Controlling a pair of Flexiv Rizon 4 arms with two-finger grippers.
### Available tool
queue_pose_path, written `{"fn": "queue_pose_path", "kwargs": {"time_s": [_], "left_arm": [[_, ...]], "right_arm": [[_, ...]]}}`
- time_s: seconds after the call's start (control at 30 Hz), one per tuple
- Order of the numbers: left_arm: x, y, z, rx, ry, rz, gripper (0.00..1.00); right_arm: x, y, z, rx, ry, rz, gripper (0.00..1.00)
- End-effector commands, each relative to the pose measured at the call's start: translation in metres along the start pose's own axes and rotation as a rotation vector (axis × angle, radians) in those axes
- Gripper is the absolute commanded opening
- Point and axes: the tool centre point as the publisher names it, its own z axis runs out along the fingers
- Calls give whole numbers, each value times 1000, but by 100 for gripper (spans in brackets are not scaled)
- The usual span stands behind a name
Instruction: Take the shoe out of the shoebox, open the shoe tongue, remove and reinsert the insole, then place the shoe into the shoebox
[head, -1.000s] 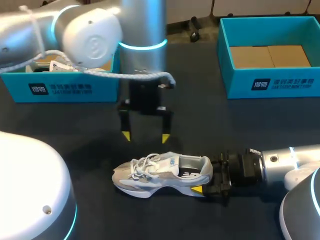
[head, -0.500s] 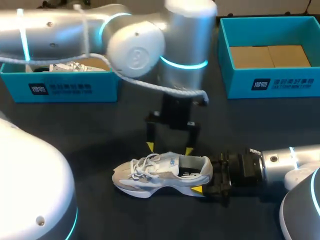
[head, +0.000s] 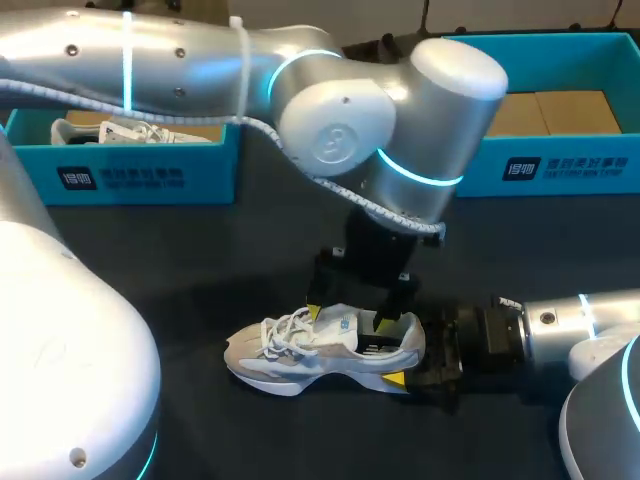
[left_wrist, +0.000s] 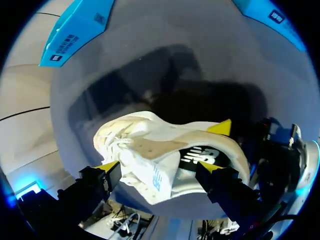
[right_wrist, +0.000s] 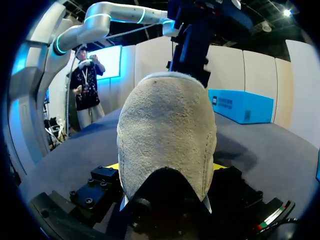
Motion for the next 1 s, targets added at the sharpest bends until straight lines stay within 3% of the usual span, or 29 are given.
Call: {"fn": "queue_pose_path", "kwargs": {"time_s": [0.03,0.2,0.3,0.4,0.47,0.53,0.63,0.9,1.0], "left_arm": [[2,-2,6,-11,-68,-6,100],[-6,4,13,-38,-112,4,82],[-9,8,17,-20,-130,-3,82],[-11,9,19,-17,-139,-10,75],[-17,9,20,-21,-142,-12,59],[-22,9,18,-22,-136,-13,48],[-29,8,14,-22,-117,-14,41],[-46,10,5,-5,-51,-14,29],[-52,7,4,-5,-15,-21,16]], "right_arm": [[-1,2,1,7,3,1,0],[-1,2,1,7,3,1,0],[-1,2,1,7,3,1,0],[-1,2,1,7,3,1,0],[-1,2,1,7,3,1,0],[-1,2,1,7,3,1,0],[-1,2,1,7,3,1,0],[-1,2,1,7,3,1,0],[-1,2,1,7,3,1,0]]}}
